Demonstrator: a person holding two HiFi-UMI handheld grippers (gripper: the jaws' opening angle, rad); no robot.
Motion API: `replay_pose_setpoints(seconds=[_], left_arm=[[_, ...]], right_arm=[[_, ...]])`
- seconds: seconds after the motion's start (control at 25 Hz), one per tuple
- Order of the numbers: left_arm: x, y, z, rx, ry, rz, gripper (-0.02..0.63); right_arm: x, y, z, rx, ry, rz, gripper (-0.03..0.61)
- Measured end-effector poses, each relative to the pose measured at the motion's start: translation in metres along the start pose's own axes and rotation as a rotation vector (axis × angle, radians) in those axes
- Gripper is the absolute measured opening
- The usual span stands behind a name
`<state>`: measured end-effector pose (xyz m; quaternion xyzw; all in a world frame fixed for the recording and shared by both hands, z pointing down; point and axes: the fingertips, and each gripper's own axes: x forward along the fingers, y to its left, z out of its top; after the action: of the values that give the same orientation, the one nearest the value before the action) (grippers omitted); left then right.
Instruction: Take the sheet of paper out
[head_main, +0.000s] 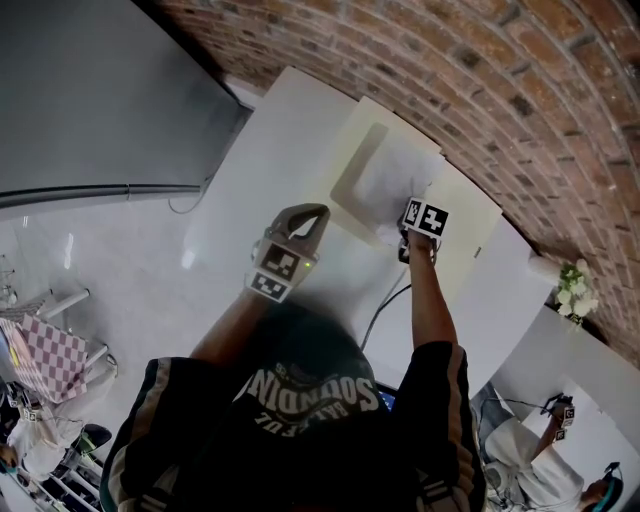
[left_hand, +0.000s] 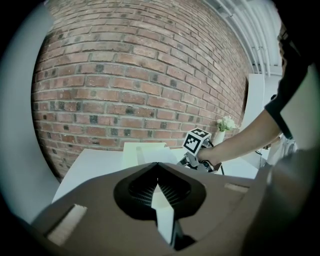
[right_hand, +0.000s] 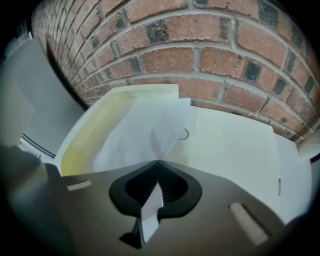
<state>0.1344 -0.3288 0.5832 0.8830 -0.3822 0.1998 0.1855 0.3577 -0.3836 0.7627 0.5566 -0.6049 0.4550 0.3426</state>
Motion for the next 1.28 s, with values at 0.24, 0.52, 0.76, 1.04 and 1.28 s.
replay_pose_setpoints(seconds=[0.24,0.52,0.76,1.04,1.28], left_arm=[[-0.003,-0.007,0.001,0.007,-0.004,-0.003,0.011],[-0.006,-0.016,0.004,0.016,-0.013,-0.011,0.011],[-0.011,-0.026,0.004,0.025,-0.018,-0.023,0.011],[-0.02,-0.039,0.005,0.043,-0.029,-0.035,0.011],[-0.032,-0.049,0.004,0.058,-0.04,-0.034,0.011]], right_arm=[[-0.008,-0.012,-0.005,0.009,-0.002,-0.013,0.003],[-0.019,-0.027,-0.012,0.027,-0.014,-0.028,0.003],[-0.031,-0.041,-0.019,0.043,-0.026,-0.048,0.003],[-0.047,-0.056,-0.031,0.054,-0.052,-0.07,0.003],[-0.063,-0.066,-0.039,0.062,-0.08,-0.087,0.003]])
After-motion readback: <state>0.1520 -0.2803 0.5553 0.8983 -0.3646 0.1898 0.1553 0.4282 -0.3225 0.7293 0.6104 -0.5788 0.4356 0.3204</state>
